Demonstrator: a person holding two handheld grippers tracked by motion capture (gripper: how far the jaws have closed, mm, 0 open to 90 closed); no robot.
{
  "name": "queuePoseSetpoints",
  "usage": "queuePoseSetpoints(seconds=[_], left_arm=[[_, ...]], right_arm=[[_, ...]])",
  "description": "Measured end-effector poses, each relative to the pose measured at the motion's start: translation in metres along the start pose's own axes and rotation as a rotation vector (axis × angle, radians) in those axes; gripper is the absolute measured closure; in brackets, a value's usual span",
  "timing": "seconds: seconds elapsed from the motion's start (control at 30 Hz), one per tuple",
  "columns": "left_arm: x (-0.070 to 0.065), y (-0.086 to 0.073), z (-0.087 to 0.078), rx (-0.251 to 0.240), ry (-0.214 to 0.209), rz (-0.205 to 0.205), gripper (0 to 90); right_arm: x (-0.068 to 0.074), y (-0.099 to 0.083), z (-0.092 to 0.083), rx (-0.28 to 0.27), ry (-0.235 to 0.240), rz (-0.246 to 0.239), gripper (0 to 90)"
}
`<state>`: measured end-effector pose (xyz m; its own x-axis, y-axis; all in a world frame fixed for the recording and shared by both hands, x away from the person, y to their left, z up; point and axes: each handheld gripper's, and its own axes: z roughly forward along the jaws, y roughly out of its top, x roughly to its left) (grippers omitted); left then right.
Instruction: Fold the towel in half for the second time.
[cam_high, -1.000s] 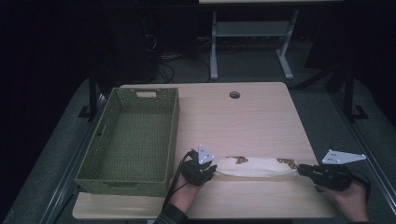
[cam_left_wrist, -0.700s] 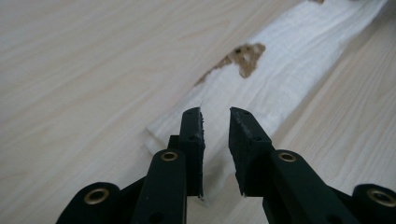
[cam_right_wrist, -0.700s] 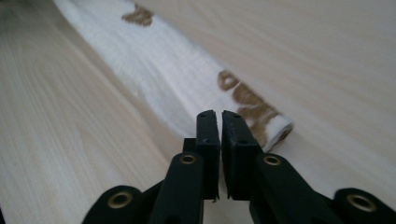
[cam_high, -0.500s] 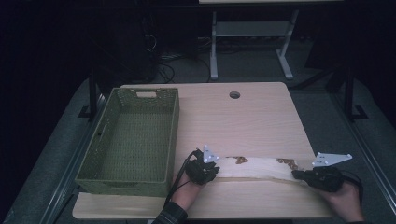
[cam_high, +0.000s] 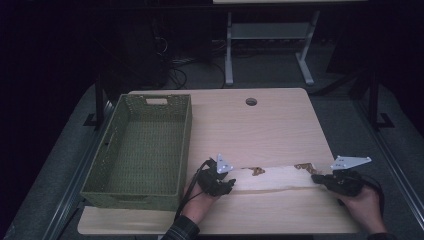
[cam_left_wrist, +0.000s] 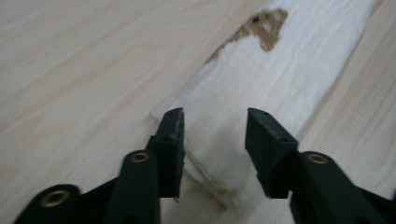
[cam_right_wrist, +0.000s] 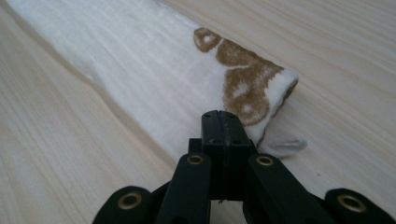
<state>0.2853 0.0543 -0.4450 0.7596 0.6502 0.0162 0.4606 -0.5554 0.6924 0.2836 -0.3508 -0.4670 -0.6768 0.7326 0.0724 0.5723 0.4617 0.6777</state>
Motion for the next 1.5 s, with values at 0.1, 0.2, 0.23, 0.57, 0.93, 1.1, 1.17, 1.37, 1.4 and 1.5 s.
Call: queuePoseSetpoints(seconds=[0.1, 0.2, 0.23, 0.57, 0.93, 1.1, 1.17, 1.37, 1.4, 1.5], left_arm=[[0.001, 0.002, -0.003, -0.028, -0.013, -0.01, 49.9], [0.001, 0.003, -0.003, -0.033, -0.022, -0.002, 45.7], [0.001, 0.003, -0.003, -0.034, -0.025, -0.003, 45.4], [0.004, 0.003, -0.001, -0.037, -0.04, 0.025, 41.0], [0.008, 0.003, 0.004, -0.026, -0.058, 0.034, 35.1], [0.01, 0.003, 0.004, -0.031, -0.062, 0.032, 32.4], [0.01, 0.004, 0.004, -0.027, -0.06, 0.046, 31.1], [0.011, 0.005, 0.007, -0.022, -0.069, 0.058, 30.4], [0.011, 0.005, 0.007, -0.022, -0.069, 0.056, 30.4], [0.011, 0.006, 0.006, -0.029, -0.07, 0.058, 30.4]], right_arm=[[-0.001, 0.004, 0.003, 0.009, -0.007, -0.006, 89.9], [-0.005, 0.008, 0.007, 0.007, -0.019, 0.001, 89.9], [-0.006, 0.01, 0.009, 0.007, -0.023, 0.002, 89.9], [-0.027, 0.035, 0.031, 0.005, -0.049, -0.01, 89.9], [-0.038, 0.055, 0.048, 0.008, -0.046, 0.005, 89.9], [-0.043, 0.064, 0.056, 0.006, -0.03, 0.017, 89.9], [-0.046, 0.066, 0.06, -0.005, -0.019, 0.032, 89.9], [-0.056, 0.076, 0.068, -0.006, -0.004, 0.034, 89.9], [-0.056, 0.079, 0.071, -0.001, -0.005, 0.024, 89.9], [-0.059, 0.09, 0.08, 0.005, 0.001, 0.014, 89.9]])
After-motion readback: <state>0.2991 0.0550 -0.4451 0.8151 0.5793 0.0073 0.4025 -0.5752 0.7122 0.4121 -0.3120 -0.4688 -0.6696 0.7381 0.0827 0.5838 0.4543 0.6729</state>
